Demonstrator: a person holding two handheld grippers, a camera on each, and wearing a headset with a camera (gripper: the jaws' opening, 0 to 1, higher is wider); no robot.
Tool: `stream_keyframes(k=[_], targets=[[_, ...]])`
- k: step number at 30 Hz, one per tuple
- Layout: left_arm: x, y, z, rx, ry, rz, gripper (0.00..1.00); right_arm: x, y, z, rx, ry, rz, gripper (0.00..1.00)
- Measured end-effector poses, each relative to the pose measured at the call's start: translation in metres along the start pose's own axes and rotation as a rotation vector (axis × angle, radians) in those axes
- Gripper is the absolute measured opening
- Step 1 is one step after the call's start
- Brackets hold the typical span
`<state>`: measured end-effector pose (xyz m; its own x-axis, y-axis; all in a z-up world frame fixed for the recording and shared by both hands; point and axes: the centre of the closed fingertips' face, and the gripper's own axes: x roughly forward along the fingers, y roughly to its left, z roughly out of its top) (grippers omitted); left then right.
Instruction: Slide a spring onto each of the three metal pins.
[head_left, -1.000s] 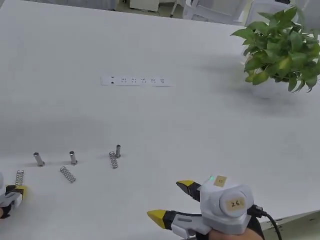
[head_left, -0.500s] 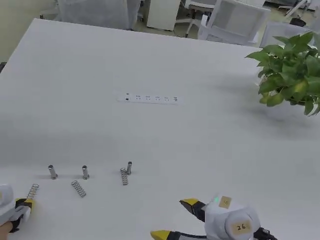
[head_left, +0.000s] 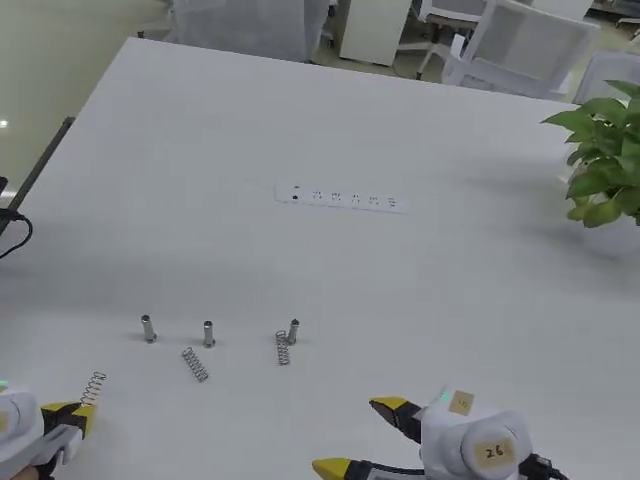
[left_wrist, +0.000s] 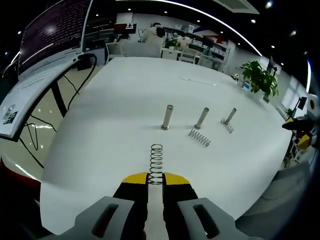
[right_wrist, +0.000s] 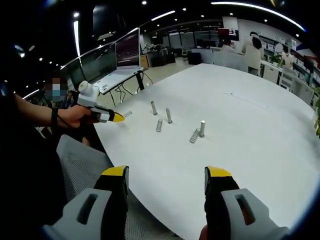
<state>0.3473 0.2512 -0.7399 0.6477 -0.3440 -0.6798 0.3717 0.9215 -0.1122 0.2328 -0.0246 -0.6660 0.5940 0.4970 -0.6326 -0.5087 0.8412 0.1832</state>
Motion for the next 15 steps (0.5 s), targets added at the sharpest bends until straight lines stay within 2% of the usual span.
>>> stream_keyframes(k=[4,8,12,15], targets=[[-0.011,-0.004,0.001,0.015,-0.015,-0.003,0.02,0.002,0.000,-0.003,0.000,0.000,0.007,0.60],[-0.023,-0.013,0.004,0.027,-0.034,-0.014,0.02,0.003,-0.001,-0.005,0.004,0.001,0.015,0.59],[-0.034,-0.027,0.006,0.063,-0.045,-0.037,0.02,0.004,0.001,-0.004,-0.005,0.002,0.026,0.59],[-0.042,-0.039,0.011,0.088,-0.062,-0.061,0.02,0.006,0.003,0.000,-0.013,-0.002,0.044,0.58]])
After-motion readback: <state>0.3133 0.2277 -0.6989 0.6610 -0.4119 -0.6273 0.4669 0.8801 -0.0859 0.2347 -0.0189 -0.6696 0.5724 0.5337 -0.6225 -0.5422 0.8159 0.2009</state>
